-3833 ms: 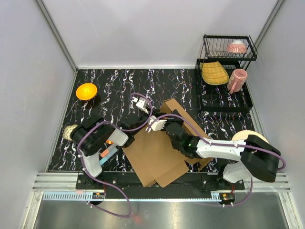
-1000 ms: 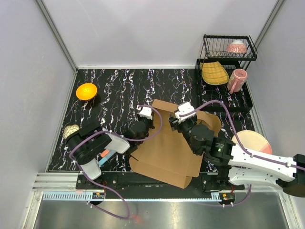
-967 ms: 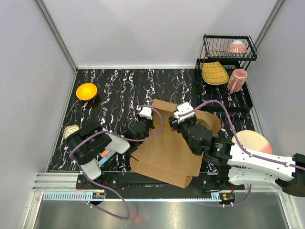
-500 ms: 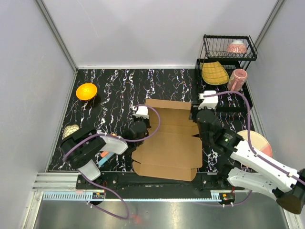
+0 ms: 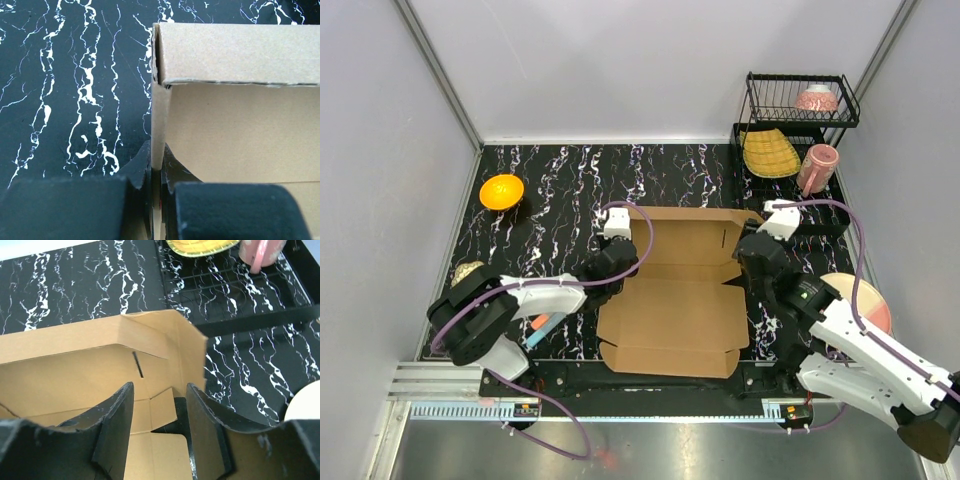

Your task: Fold the paper box

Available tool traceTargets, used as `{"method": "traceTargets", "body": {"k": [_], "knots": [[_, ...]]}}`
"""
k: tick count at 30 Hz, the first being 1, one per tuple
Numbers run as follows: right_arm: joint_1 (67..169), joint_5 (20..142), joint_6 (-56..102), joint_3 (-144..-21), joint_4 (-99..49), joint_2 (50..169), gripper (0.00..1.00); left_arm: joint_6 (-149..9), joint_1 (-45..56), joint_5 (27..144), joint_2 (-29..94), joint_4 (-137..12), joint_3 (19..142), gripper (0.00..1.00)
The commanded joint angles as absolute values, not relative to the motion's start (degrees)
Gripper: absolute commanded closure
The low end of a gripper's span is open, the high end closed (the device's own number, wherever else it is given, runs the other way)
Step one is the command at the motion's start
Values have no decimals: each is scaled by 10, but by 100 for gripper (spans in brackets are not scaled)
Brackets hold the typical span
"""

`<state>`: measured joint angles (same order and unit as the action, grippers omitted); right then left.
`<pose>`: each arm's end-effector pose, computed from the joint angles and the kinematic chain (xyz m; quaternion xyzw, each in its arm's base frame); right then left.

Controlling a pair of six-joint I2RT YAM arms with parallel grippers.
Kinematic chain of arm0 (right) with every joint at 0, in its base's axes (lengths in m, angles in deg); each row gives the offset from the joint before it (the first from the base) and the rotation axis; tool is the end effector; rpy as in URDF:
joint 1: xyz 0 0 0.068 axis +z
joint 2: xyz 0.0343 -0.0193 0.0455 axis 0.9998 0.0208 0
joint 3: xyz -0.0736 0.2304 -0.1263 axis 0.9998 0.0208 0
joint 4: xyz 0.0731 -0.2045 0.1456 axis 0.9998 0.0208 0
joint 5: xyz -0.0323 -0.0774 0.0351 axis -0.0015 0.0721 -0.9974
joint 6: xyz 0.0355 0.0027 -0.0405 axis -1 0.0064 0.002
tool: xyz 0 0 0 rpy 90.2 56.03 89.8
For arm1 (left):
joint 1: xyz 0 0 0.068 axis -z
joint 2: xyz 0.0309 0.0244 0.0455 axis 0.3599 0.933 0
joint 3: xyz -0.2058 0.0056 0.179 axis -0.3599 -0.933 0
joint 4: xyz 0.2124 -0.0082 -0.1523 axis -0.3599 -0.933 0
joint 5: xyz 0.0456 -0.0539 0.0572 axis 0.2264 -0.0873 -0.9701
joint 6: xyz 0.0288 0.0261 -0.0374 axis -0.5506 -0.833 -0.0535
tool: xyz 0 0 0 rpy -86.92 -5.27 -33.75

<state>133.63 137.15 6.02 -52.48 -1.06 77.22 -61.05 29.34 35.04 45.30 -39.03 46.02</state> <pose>0.1463 0.1078 0.3123 0.0672 0.8059 -0.0264 0.5877 0.2128 -0.2201 0.1863 0.0134 0.8075 -0.0474 0.5878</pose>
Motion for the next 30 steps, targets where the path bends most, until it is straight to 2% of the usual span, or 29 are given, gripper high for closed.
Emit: {"method": "traceTargets", "body": {"k": [1,5,9,23,27,28,30], "knots": [[1307,1377,-50,-500,24,753,48,-594,289,352,438,-453,417,100],[1265,1363,-92,-465,26,745,42,-591,289,351,440,-457,414,100],[1188,1307,-101,-438,3,753,42,-591,290,350,431,-453,406,100],[1170,1268,-34,-405,-136,798,42,-605,293,347,431,-452,406,100],[1162,1255,-23,-397,-154,822,60,-606,294,347,433,-451,406,100],[1162,1249,-22,-395,-156,826,69,-607,294,347,434,-452,406,100],[1161,1247,-20,-386,-156,825,74,-607,294,346,432,-452,407,100]]}}
